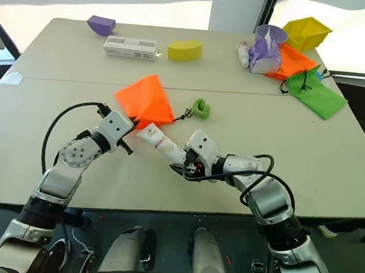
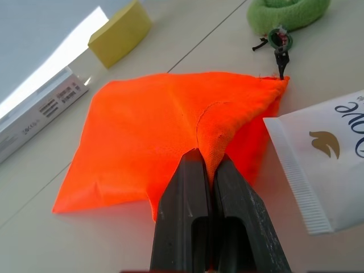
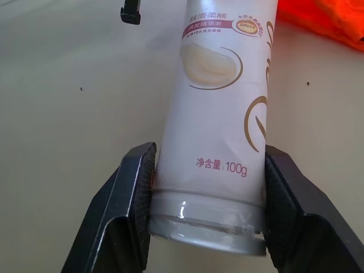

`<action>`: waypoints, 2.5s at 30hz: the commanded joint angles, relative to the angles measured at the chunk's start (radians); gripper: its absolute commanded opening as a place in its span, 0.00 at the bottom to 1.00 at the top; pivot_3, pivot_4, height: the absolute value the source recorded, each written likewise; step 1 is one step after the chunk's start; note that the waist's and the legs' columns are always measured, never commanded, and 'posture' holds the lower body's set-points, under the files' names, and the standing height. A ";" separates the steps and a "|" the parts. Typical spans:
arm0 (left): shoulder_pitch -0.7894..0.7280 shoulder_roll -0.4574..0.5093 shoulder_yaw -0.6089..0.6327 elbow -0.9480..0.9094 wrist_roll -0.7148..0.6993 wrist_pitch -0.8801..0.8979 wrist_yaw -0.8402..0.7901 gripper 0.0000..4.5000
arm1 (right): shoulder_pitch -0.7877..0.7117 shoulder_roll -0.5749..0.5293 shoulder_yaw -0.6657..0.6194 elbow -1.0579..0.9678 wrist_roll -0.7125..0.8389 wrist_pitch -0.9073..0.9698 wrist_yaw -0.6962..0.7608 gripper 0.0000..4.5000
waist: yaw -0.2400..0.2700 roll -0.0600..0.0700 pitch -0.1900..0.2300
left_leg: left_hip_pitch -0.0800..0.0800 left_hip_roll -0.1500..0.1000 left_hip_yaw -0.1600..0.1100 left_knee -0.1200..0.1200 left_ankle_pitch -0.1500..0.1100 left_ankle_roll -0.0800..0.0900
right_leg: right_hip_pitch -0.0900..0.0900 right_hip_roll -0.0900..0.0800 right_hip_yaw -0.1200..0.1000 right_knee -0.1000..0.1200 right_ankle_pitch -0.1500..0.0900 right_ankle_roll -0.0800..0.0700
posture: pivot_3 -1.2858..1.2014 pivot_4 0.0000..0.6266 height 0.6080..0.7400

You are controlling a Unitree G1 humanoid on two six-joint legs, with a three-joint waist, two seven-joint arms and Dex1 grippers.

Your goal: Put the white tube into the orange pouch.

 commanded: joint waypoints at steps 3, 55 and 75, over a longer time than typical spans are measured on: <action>-0.009 0.007 0.000 -0.062 -0.005 0.004 -0.018 0.00 | -0.040 0.018 0.009 0.045 -0.038 -0.055 -0.015 0.49 | 0.001 0.000 0.000 | 0.000 0.000 0.000 0.000 0.000 0.000 | 0.000 0.000 0.000 0.000 0.000 0.000 | 0.52 0.24 1.00; 0.076 -0.037 0.000 -0.252 -0.121 0.247 -0.086 0.00 | -0.411 0.649 -0.054 0.722 -0.198 -0.181 -0.308 0.49 | -0.030 0.000 0.000 | 0.002 0.000 0.001 0.000 0.000 0.000 | -0.002 -0.001 0.000 0.008 0.000 0.000 | 0.52 0.24 1.00; 0.102 0.027 0.066 -0.230 -0.138 0.227 -0.070 0.00 | -0.402 0.599 -0.110 0.643 -0.104 -0.143 -0.243 0.49 | -0.031 0.001 0.000 | 0.001 0.000 0.000 -0.001 0.000 -0.001 | -0.003 -0.003 0.001 0.007 0.000 0.000 | 0.52 0.24 1.00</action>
